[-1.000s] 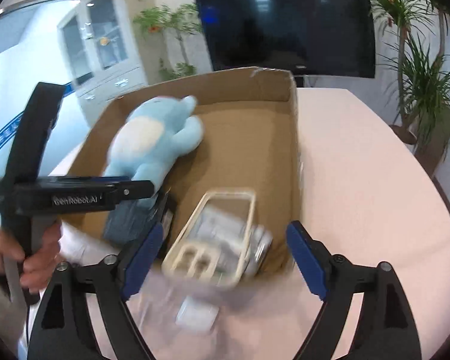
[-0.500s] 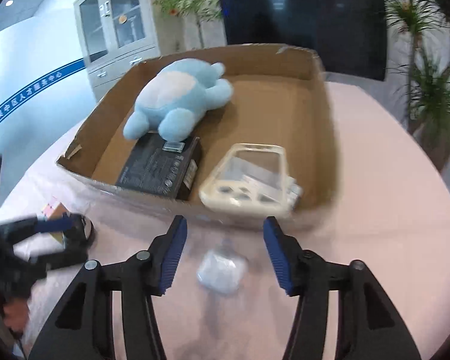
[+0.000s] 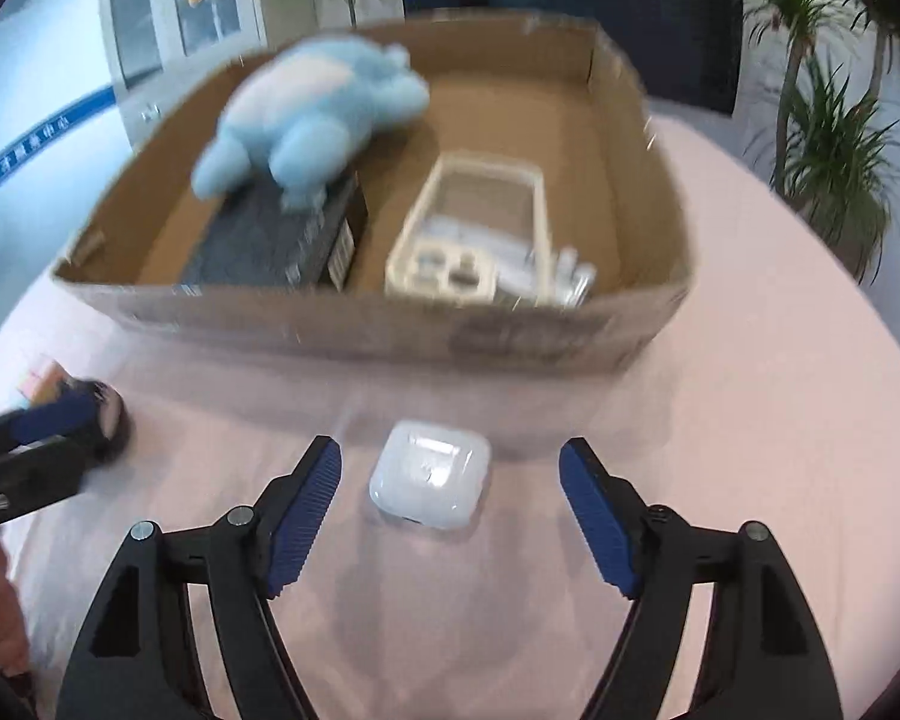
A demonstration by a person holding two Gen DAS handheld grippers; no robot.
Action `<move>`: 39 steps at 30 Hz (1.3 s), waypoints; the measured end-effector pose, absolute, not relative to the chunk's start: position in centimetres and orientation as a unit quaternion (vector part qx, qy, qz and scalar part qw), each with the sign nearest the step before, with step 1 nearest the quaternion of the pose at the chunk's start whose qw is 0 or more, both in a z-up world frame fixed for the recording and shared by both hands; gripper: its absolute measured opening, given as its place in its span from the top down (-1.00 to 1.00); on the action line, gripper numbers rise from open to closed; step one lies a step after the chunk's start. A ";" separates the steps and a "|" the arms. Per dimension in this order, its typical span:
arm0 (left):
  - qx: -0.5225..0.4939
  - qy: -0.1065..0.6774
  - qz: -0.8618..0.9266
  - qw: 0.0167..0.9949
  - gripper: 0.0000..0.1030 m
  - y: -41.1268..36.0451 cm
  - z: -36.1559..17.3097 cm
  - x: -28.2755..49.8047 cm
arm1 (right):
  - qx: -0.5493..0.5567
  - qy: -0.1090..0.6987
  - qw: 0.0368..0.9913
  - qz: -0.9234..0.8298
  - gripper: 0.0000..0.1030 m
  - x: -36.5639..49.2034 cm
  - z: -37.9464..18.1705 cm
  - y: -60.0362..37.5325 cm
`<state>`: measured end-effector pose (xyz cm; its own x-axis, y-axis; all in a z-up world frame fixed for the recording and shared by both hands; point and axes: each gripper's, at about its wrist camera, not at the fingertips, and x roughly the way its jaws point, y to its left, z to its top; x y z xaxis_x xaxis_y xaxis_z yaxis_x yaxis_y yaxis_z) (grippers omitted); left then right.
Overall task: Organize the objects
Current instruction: 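Grasp the white earbuds case with the right tool, then carry the earbuds case into the cardboard box and release it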
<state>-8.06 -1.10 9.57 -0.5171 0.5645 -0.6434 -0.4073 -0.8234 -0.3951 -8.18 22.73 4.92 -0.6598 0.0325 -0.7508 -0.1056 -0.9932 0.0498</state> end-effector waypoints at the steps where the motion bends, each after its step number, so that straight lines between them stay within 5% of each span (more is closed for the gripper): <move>1: -0.405 -0.096 0.864 0.284 -0.78 -1.0 9.6 -8.1 | -0.423 0.045 0.039 0.904 -0.09 -8.7 4.0 22.7; 3: -0.407 -0.088 0.862 0.289 -0.78 -0.8 9.5 -8.0 | -0.430 0.033 0.039 0.901 0.17 -9.0 3.2 22.4; 10: -0.446 -0.062 0.812 0.371 -0.78 1.0 8.5 -7.5 | -0.429 -0.077 -0.195 0.879 0.16 -4.3 4.0 17.5; 13: -0.452 -0.009 0.796 0.403 -0.78 3.1 8.3 -6.0 | -0.423 -0.113 -0.191 0.878 -0.09 -2.4 4.1 16.6; 16: -0.456 0.045 0.787 0.412 -0.78 5.2 7.6 -4.8 | -0.419 -0.097 -0.189 0.883 -0.09 -1.8 4.2 17.1; 24: -0.487 -0.013 0.775 0.402 -0.77 4.5 6.3 -6.4 | -0.417 -0.108 -0.205 0.879 -0.09 -2.2 3.4 17.2; 29: -0.482 0.008 0.776 0.406 -0.49 5.0 6.3 -5.5 | -0.412 -0.123 -0.227 0.874 0.00 -1.5 3.3 16.6; 34: -0.462 0.080 0.791 0.392 0.17 6.2 6.2 -3.7 | -0.410 -0.134 -0.250 0.867 0.01 -0.6 3.2 15.6; 39: -0.467 0.073 0.788 0.394 0.18 6.1 6.2 -3.7 | -0.412 -0.134 -0.244 0.868 0.01 -1.1 3.2 15.4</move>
